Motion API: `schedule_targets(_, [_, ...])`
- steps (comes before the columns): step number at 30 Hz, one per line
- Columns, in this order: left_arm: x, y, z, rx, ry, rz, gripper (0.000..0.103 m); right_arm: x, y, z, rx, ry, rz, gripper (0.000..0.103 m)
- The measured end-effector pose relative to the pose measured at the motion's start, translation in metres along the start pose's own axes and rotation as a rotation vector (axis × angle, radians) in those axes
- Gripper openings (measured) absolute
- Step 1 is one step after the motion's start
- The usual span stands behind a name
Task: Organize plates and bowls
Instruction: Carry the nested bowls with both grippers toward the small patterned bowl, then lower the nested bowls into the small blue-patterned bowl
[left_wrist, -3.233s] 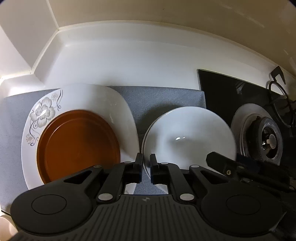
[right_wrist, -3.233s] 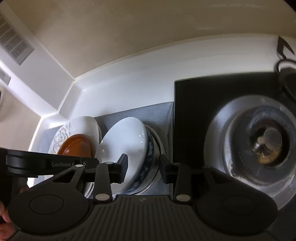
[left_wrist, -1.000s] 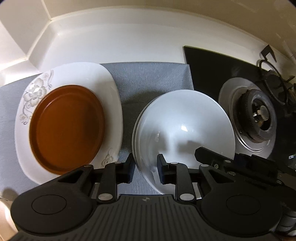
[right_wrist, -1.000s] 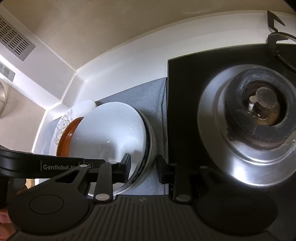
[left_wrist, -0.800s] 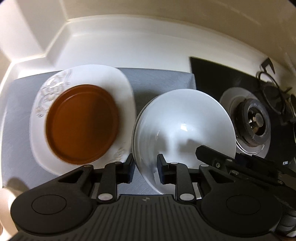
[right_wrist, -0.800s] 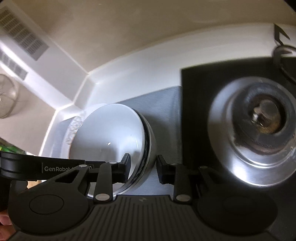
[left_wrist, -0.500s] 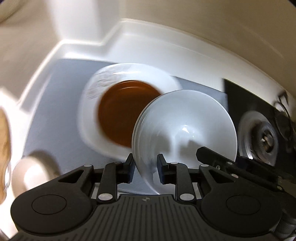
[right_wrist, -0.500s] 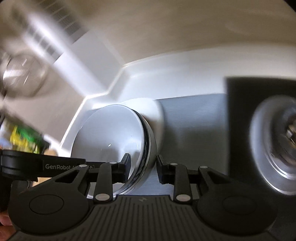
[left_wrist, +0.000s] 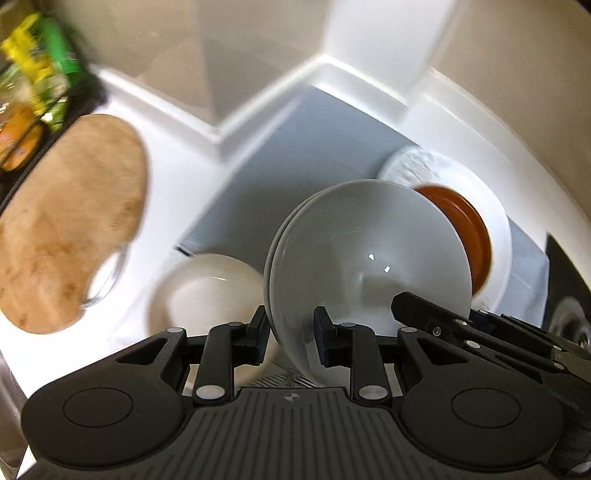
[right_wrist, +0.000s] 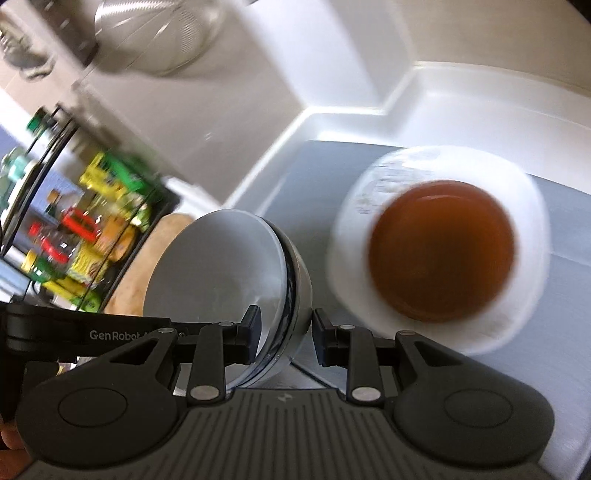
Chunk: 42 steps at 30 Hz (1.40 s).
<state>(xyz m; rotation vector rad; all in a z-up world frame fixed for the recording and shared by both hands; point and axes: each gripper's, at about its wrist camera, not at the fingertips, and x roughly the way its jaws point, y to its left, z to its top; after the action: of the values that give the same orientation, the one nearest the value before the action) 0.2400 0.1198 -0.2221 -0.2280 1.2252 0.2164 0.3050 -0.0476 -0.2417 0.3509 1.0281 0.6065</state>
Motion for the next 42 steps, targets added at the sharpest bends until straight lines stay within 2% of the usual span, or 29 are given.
schedule_targets(4, [-0.013,0.031,0.003,-0.040,-0.029,0.008,0.027,0.016,0.028,0.013,-0.037,0.022,0.031,0.032])
schedule_targets(10, [-0.036,0.064,0.014,-0.057,-0.074,-0.020,0.027,0.020,0.059,0.028,-0.061,0.018,0.057,0.032])
schedule_targets(15, [-0.050,0.084,0.017,-0.061,-0.070,-0.078,0.027,0.013,0.081,0.035,-0.067,-0.004,0.047,0.032])
schedule_targets(19, [-0.059,0.093,0.013,-0.023,-0.082,-0.114,0.027,0.005,0.092,0.033,-0.070,-0.020,0.039,0.032])
schedule_targets(23, [-0.052,0.104,0.010,0.017,-0.044,-0.158,0.027,0.006,0.094,0.021,-0.040,-0.019,0.013,0.032])
schedule_targets(26, [-0.037,0.113,0.008,0.030,0.010,-0.183,0.027,0.017,0.093,0.009,-0.027,0.016,-0.017,0.032])
schedule_targets(31, [-0.007,0.134,0.006,-0.014,0.114,-0.216,0.027,0.039,0.087,-0.014,0.030,0.071,-0.039,0.032])
schedule_targets(38, [0.019,0.145,0.002,0.000,0.154,-0.230,0.027,0.065,0.076,-0.030,0.075,0.098,-0.050,0.030])
schedule_targets(42, [0.041,0.150,-0.001,-0.013,0.211,-0.252,0.027,0.078,0.073,-0.032,0.077,0.136,-0.074,0.030])
